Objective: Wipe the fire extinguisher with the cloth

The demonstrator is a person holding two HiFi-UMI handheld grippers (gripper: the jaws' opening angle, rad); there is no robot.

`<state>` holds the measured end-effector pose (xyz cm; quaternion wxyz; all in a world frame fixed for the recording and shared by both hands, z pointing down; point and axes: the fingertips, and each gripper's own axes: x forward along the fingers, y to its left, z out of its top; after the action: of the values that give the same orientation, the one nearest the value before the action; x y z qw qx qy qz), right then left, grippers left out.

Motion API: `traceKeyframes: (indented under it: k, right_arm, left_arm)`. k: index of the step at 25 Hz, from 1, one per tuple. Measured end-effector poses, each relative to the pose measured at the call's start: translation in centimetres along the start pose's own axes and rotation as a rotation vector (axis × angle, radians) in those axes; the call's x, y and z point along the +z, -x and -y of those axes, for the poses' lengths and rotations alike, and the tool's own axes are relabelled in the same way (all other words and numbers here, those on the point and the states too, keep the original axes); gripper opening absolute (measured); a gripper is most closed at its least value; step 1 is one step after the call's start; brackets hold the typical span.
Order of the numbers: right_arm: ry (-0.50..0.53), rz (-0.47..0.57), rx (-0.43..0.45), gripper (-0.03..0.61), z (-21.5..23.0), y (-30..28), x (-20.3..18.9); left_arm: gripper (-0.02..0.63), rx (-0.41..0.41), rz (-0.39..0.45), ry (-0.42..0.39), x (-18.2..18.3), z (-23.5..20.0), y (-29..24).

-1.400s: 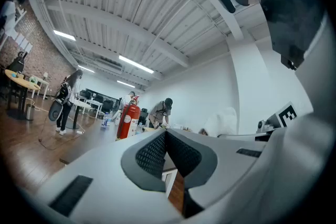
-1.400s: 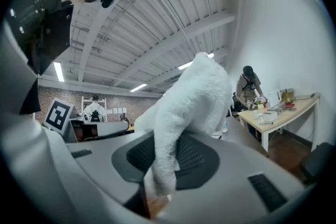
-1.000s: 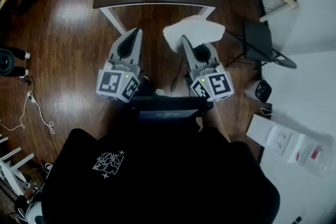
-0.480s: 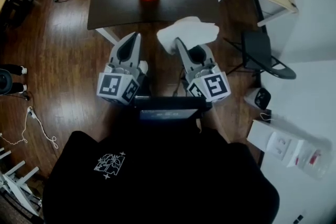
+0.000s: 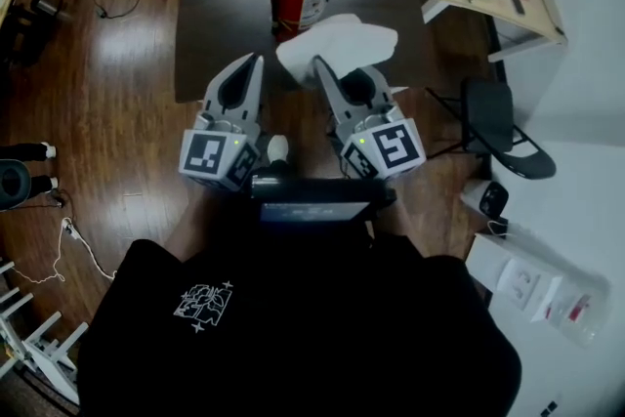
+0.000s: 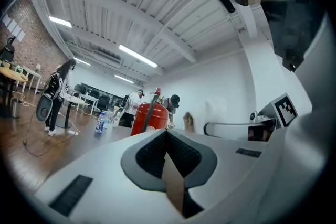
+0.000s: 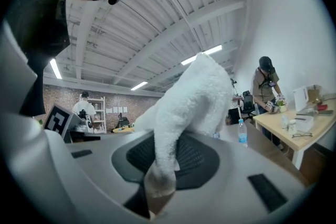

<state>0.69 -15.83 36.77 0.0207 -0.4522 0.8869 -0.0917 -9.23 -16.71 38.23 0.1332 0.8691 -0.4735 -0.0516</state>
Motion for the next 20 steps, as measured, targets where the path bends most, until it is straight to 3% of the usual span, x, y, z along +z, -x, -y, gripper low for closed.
traceKeyframes:
  k: [9,20]
  right_arm:
    - [-0.013,0.017,-0.008,0.107,2.6,-9.4,2.6]
    - [0.011,0.060,0.030,0.108,3.7,-11.1,4.6]
  left_arm:
    - [0.000,-0.038,0.018,-0.001,2.1,-5.9,-6.5]
    - [0.000,0.006,0.040,-0.003,3.1,-6.4,-9.6]
